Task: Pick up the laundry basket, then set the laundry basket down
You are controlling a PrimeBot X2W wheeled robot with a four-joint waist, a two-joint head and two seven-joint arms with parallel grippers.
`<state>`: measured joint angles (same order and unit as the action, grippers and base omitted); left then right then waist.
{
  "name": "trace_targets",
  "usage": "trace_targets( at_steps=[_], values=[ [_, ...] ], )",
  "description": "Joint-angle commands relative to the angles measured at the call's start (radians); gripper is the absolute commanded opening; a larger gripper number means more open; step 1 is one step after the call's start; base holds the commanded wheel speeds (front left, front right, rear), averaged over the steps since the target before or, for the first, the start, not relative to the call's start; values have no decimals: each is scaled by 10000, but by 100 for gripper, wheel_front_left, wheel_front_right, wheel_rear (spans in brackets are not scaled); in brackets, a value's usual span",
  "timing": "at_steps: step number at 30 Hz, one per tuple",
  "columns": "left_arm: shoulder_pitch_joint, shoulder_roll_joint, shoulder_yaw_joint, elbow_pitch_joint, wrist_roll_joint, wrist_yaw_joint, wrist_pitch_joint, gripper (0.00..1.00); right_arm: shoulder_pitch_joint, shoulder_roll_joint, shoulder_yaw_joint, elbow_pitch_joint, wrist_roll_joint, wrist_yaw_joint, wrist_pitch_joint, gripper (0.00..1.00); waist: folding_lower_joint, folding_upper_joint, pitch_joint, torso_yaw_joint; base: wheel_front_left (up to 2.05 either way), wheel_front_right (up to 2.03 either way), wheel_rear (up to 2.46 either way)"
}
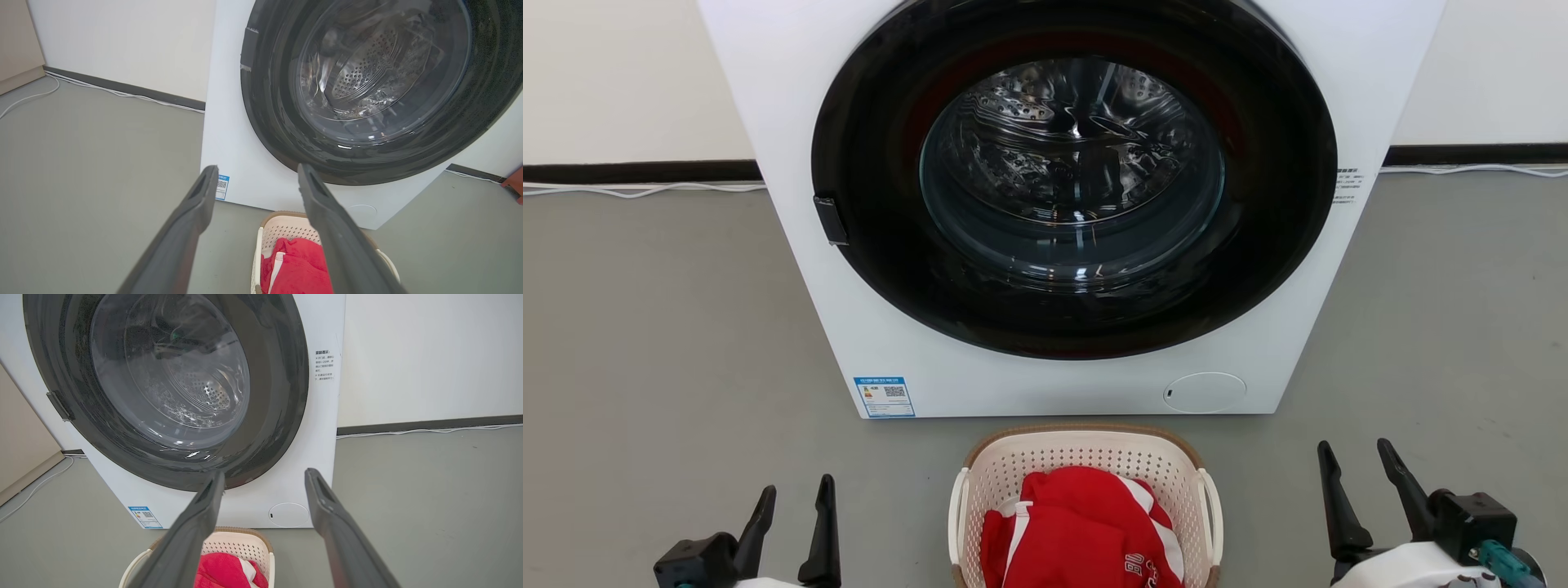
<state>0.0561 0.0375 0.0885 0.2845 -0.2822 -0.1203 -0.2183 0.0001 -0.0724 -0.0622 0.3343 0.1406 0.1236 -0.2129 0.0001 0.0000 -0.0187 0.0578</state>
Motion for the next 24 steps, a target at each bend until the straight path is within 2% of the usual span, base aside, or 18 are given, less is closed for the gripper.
trace_targets(
  at_steps=[1,11,24],
  values=[
    [-171,116,283,-241,369,-41,-162,100,-89,-117,205,-192,-356,66,-220,100,0,0,6,-2,0,0,0],
    [-135,127,316,-210,1440,-65,-430,100,-44,-122,249,-93,-1475,71,-484,100,-1,0,4,2,0,0,0],
    [-172,127,274,-69,1416,-86,-435,100,-50,-98,234,-63,-1452,71,-488,100,-1,0,100,-23,0,0,0]
  ],
)
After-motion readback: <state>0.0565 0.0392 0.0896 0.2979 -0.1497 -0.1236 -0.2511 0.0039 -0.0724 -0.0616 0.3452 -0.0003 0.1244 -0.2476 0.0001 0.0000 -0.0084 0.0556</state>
